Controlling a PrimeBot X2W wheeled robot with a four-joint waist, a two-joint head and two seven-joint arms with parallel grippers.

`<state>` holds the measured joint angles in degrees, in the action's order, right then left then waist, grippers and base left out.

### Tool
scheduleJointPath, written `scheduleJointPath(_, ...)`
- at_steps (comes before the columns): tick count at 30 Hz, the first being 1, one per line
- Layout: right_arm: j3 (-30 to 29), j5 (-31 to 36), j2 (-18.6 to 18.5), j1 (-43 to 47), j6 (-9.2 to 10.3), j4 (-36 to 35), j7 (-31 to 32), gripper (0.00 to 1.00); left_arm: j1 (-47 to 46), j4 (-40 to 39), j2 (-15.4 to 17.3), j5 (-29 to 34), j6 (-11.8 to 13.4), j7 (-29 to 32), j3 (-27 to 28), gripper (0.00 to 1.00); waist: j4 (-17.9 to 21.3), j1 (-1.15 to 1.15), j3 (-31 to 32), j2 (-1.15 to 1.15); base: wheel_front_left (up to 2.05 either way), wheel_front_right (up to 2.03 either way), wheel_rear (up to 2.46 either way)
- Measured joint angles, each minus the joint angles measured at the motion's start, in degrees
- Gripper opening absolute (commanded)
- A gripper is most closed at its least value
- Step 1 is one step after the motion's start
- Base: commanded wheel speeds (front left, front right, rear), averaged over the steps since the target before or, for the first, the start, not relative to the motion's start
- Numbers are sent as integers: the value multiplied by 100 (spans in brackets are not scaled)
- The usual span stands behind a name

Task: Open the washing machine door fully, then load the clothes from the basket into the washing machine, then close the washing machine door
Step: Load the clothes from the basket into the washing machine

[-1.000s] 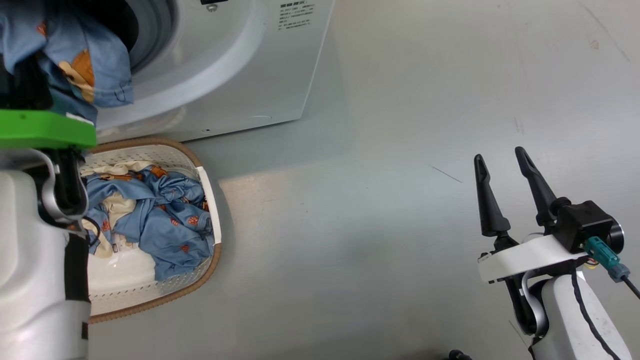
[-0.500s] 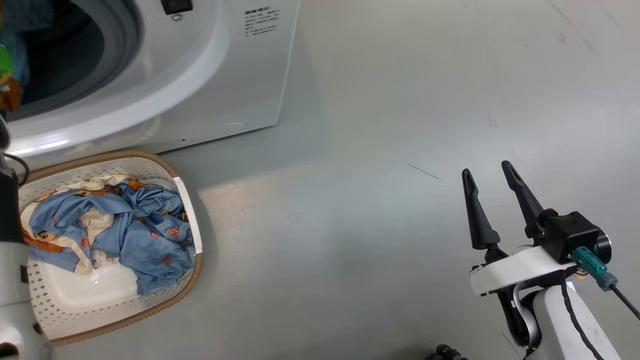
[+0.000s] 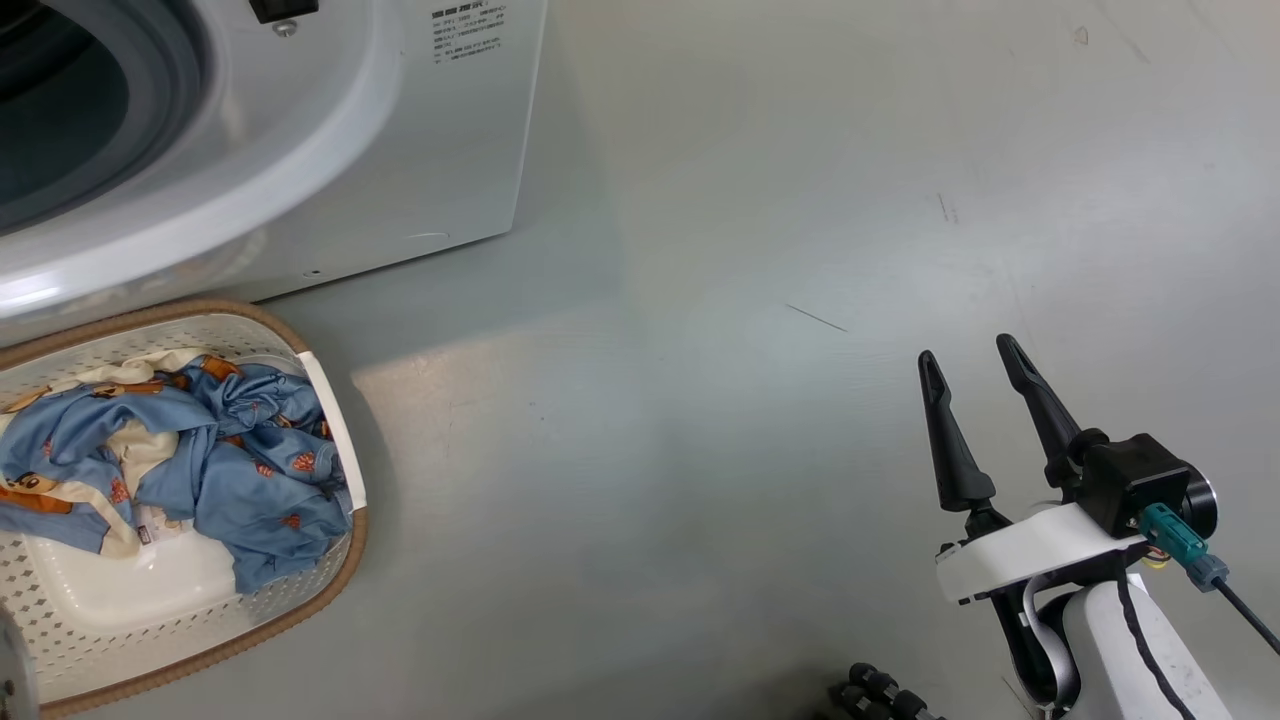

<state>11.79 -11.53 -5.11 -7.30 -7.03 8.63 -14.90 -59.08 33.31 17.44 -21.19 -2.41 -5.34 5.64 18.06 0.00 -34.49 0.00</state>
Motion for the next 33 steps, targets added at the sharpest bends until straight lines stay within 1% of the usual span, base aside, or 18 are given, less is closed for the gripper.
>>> scheduleJointPath(3, 0, -1, -2, 41, 0, -7, 0, 100, -204, 144, 29, 0, 0, 35, -8, 0, 42, 0, -74, 0, 0, 0, 0)
scheduleJointPath(10, 62, -15, -12, 72, 0, -66, 0, 100, -597, 344, 332, 225, -3, -15, -78, 0, 112, 0, -271, 0, 0, 0, 0)
scheduleJointPath(11, 62, -15, -12, 72, 0, -66, 0, 100, -597, 344, 332, 225, -3, -15, -78, 0, 112, 0, -271, 0, 0, 0, 0)
scheduleJointPath(15, 118, -15, -12, 69, 0, -82, 0, 100, -811, 363, 480, 261, -10, -265, -83, 0, 165, 0, -367, 0, 0, 0, 0)
scheduleJointPath(20, 111, -18, -10, 69, 0, -96, 0, 100, -1019, 405, 519, 332, -18, -626, -87, 0, 233, 0, -478, 0, 0, 0, 0)
scheduleJointPath(22, 116, -18, -8, 68, 0, -100, 0, 100, -1074, 447, 543, 389, -67, -742, -88, 0, 257, 0, -519, 0, 0, 0, 0)
scheduleJointPath(30, 131, -24, 12, 66, 0, -96, 0, 100, -1123, 983, 692, 632, -67, -765, -276, 0, 333, 0, -579, 0, 0, 0, 0)
scheduleJointPath(32, 131, -34, 15, 66, 0, -88, 0, 100, -1124, 1156, 750, 751, -66, -733, -368, 7, 340, 0, -567, 0, 0, 0, 0)
scheduleJointPath(33, 130, -45, 15, 66, 0, -81, 0, 100, -1124, 1228, 775, 825, -63, -732, -400, 13, 342, 0, -560, 0, 0, 0, 0)
